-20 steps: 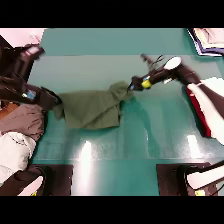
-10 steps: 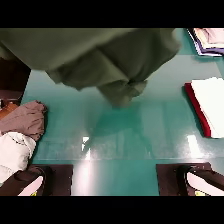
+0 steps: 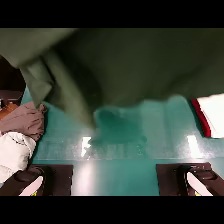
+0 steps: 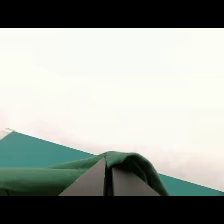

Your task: Fold the shirts.

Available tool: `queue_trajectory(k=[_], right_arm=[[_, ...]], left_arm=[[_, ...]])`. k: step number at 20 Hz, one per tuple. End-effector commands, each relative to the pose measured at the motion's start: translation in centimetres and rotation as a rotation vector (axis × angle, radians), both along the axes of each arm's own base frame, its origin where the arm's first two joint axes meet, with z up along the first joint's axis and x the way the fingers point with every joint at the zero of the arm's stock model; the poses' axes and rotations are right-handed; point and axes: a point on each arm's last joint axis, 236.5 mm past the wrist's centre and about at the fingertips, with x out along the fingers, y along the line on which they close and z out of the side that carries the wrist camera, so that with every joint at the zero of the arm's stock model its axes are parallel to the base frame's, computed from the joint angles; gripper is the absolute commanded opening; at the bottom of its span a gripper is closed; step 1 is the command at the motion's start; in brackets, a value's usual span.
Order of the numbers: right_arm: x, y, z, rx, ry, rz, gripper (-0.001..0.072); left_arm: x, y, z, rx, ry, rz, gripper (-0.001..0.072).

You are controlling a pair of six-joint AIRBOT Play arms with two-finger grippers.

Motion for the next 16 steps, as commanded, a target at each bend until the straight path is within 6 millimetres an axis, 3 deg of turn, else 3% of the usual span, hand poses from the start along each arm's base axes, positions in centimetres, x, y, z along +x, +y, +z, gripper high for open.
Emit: queue_trajectory(k=[1, 3, 4, 6, 9, 10, 12, 15, 16], right_arm=[[3.9, -0.3, -3.4, -0.016, 0.148, -0.012, 0.0016], [9.2, -0.1, -8.7, -0.014, 0.351, -0.001, 0.0016], [12.1, 0.0, -12.2, -0.013, 0.460, 0.002, 0.0016], [16.8, 0.1, -20.8, 0.008, 0.690, 0.000, 0.0016], [21.7, 1.6, -32.9, 0.004, 0.944, 0.021, 0.0017], [23.3, 2.5, -35.6, 0.007, 0.967, 0.026, 0.0017], [26.5, 4.1, -39.2, 0.020, 0.952, 0.028, 0.0019], [30.0, 5.6, -41.8, 0.039, 0.894, 0.023, 0.0020], [30.8, 5.7, -42.0, 0.050, 0.875, 0.016, 0.0021]], left_arm=[[3.5, -0.9, -7.9, 0.051, 0.242, -0.016, 0.0025], [6.3, -0.9, -15.5, 0.107, 0.457, -0.004, 0.0025], [7.6, -1.0, -19.5, 0.130, 0.566, 0.000, 0.0025], [9.2, -1.2, -27.2, 0.170, 0.769, -0.001, 0.0025], [12.1, -1.0, -37.0, 0.242, 0.958, 0.005, 0.0025], [13.6, -0.6, -39.1, 0.259, 0.979, 0.034, 0.0025], [17.2, 0.0, -42.2, 0.276, 0.959, 0.094, 0.0025], [21.5, 0.7, -43.9, 0.219, 0.892, 0.173, 0.0026], [22.6, 1.3, -43.9, 0.193, 0.871, 0.203, 0.0103]])
